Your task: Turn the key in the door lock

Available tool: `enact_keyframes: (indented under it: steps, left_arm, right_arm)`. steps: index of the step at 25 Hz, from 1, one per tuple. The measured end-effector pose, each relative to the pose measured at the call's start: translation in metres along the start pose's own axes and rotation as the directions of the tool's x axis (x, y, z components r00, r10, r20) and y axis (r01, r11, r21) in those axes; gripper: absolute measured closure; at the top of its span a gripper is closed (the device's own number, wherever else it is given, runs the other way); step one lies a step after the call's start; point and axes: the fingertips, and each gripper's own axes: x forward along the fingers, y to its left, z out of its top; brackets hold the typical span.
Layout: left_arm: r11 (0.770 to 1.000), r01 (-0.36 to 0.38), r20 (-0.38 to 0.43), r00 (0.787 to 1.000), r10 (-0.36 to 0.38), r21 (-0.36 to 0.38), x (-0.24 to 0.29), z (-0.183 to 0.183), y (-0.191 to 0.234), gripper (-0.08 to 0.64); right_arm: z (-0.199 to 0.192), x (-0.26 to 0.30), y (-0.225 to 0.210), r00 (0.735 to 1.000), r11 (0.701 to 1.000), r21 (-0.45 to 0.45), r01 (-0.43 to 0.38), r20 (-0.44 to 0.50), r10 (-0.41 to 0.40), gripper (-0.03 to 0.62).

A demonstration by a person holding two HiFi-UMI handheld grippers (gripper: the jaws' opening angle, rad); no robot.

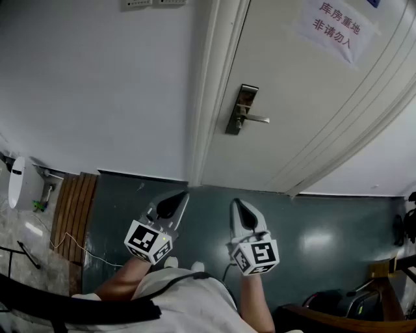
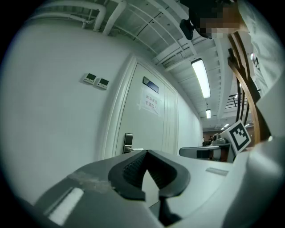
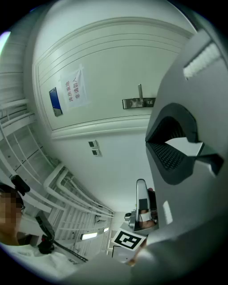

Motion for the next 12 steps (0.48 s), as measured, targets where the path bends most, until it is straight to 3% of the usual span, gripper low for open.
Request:
enact_keyframes:
  steps: [12]
  left_arm:
    - [1.000, -0.007, -0.018, 1.000, 0.007, 0.011, 0.010, -0.005, 0.000, 0.557]
  right_arm:
    - [-0.005, 0.002, -0.011, 1.000, 0.999, 0.035, -0.024, 0.004, 0.024, 0.583]
